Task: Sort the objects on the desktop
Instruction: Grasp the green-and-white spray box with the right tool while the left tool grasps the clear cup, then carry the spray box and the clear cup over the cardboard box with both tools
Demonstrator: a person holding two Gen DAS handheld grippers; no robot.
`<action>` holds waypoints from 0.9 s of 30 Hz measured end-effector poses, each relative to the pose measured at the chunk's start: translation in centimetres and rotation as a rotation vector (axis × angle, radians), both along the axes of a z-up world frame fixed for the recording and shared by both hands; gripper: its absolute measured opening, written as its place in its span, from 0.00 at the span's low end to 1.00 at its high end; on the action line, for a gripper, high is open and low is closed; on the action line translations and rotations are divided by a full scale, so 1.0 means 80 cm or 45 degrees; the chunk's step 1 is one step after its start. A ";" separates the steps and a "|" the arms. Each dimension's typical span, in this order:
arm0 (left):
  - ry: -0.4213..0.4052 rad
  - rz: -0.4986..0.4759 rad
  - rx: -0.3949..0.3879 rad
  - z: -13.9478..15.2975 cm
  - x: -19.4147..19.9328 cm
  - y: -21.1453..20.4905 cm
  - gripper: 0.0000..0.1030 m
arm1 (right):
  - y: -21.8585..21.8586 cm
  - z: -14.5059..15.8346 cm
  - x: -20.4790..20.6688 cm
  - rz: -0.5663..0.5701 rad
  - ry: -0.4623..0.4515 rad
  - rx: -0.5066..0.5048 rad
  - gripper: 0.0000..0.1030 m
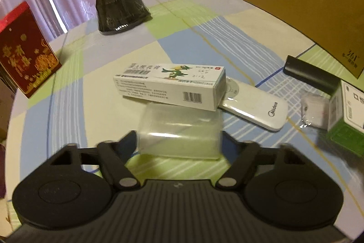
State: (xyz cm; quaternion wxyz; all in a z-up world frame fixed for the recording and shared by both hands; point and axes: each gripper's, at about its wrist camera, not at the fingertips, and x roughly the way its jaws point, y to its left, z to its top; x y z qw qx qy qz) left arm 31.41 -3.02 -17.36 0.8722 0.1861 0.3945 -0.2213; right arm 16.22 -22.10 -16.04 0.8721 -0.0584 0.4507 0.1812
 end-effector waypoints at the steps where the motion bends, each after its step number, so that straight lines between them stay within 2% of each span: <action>1: 0.005 0.006 0.004 0.001 -0.002 0.000 0.69 | -0.001 0.001 -0.003 -0.006 0.004 0.007 0.53; 6: 0.050 0.014 0.013 0.013 -0.035 0.003 0.68 | -0.002 0.007 -0.020 -0.021 0.030 0.045 0.53; 11: 0.099 0.013 0.018 0.029 -0.101 0.003 0.68 | -0.001 0.007 -0.049 -0.020 0.074 0.055 0.53; 19: 0.140 0.033 -0.009 0.027 -0.195 -0.011 0.69 | -0.001 -0.010 -0.099 0.033 0.120 -0.061 0.54; 22: 0.138 0.029 0.007 0.020 -0.203 -0.014 0.75 | -0.001 -0.020 -0.106 0.048 0.113 -0.092 0.54; 27: 0.124 0.036 0.009 0.014 -0.199 -0.014 0.77 | 0.002 -0.030 -0.107 0.062 0.099 -0.113 0.54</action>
